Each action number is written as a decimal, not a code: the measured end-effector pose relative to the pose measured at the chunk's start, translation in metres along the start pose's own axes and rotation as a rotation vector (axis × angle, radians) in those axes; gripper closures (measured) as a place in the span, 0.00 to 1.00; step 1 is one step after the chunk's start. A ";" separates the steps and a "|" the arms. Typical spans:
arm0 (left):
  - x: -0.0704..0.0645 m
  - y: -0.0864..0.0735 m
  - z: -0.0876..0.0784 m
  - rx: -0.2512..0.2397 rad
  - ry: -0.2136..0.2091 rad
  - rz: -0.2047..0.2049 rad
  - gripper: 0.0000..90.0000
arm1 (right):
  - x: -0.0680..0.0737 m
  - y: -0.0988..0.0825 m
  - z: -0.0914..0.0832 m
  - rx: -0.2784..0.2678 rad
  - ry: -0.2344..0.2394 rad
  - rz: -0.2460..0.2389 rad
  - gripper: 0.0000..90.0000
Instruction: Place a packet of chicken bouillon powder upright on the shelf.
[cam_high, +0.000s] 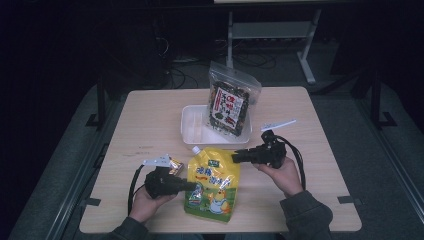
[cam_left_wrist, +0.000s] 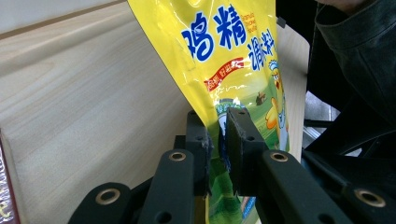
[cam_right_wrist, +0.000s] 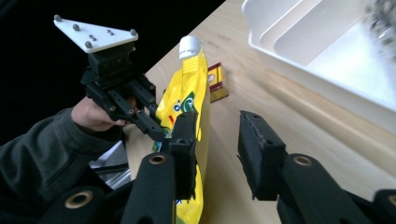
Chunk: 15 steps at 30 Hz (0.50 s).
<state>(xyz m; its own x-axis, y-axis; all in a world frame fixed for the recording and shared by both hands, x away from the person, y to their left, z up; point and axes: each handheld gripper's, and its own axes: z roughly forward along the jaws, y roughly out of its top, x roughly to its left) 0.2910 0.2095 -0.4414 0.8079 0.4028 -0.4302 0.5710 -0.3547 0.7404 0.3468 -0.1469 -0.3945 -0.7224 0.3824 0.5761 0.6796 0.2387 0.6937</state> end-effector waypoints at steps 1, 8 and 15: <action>0.000 0.000 0.000 0.000 0.000 0.001 0.88 | 0.000 -0.001 0.002 0.009 0.005 0.003 0.72; 0.000 0.000 -0.001 -0.004 0.004 0.004 0.88 | 0.001 -0.004 0.015 0.054 0.037 -0.001 0.72; -0.001 0.000 -0.001 -0.008 0.004 0.005 0.88 | 0.000 -0.008 0.027 0.100 0.045 0.002 0.76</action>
<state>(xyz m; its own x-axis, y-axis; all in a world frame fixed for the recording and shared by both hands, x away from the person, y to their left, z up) 0.2901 0.2102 -0.4401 0.8103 0.4046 -0.4240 0.5655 -0.3497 0.7470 0.3446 -0.1247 -0.4112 -0.7247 0.3431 0.5976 0.6886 0.3269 0.6473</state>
